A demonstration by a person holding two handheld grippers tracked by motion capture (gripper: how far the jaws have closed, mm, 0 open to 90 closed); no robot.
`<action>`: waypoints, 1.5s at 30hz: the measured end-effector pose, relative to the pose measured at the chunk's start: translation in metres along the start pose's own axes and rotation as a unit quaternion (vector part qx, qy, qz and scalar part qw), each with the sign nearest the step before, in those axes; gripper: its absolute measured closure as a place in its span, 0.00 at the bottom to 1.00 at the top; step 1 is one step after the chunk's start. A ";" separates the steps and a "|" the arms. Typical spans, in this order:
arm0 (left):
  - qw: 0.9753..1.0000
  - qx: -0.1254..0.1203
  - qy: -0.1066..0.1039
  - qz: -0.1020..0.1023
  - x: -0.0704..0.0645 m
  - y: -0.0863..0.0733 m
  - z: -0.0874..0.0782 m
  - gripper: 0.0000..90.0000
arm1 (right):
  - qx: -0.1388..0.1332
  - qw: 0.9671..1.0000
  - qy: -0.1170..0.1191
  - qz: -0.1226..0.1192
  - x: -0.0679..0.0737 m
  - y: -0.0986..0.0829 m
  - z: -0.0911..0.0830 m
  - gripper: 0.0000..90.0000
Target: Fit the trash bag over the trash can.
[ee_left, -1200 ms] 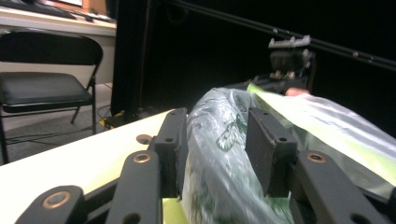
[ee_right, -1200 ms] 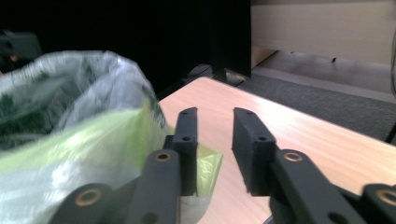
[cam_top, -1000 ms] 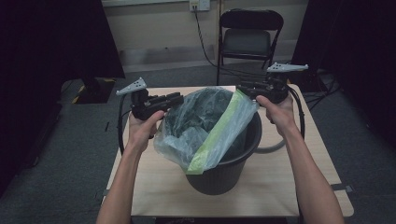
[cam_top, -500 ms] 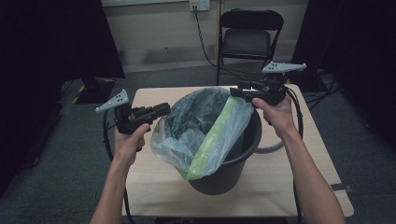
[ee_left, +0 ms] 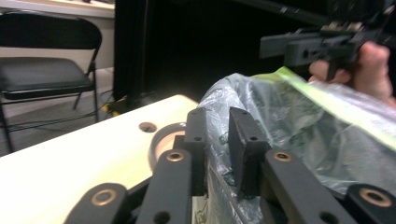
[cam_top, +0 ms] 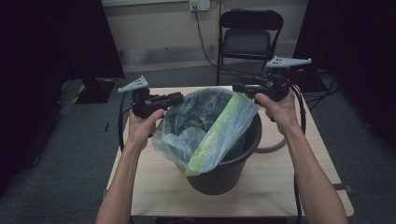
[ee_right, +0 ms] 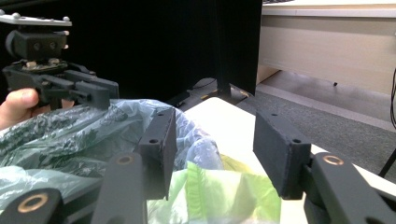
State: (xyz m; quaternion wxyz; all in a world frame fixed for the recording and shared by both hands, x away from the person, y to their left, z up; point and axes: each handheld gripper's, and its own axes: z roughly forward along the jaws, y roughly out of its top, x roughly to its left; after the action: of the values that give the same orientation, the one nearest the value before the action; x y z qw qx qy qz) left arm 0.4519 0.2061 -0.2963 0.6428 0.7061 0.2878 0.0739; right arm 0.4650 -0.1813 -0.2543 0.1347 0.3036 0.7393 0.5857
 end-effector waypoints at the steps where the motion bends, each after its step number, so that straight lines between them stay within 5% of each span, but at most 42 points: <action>1: 1.000 -0.002 0.001 0.002 -0.001 0.000 -0.003 0.90 | 0.001 1.000 0.002 0.000 0.001 0.000 0.000 0.55; 7: 1.000 -0.016 -0.009 -0.002 -0.004 -0.007 -0.022 0.97 | 0.012 1.000 0.002 -0.007 0.004 0.000 0.005 0.56; 20: 1.000 -0.024 -0.019 -0.002 -0.013 -0.017 -0.042 0.97 | 0.061 0.997 0.029 -0.024 0.001 -0.003 0.029 0.80; 26: 0.999 -0.052 -0.007 0.001 -0.012 -0.002 -0.036 0.76 | 0.039 0.999 0.028 -0.020 0.001 -0.002 0.028 0.86; 31: 1.000 -0.013 0.006 0.007 -0.004 0.007 -0.006 0.63 | 0.032 0.999 0.031 -0.021 0.001 0.002 0.025 0.89; 37: 1.000 0.023 0.015 0.012 -0.002 0.001 0.010 0.71 | 0.013 0.999 0.032 -0.010 -0.004 -0.003 0.018 0.99; 40: 1.000 0.016 0.004 0.008 -0.003 -0.002 0.007 0.76 | 0.007 1.000 0.029 -0.004 -0.007 -0.008 0.013 1.00; 45: 1.000 0.011 0.016 0.015 -0.008 -0.005 0.001 0.76 | -0.004 1.000 0.019 0.003 -0.012 -0.014 -0.002 1.00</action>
State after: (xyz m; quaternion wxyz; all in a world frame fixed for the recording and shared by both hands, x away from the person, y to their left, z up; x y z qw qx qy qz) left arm 0.4441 0.2008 -0.2987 0.6287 0.7163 0.2886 0.0915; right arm 0.4694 -0.1921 -0.2692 0.1198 0.2936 0.7387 0.5947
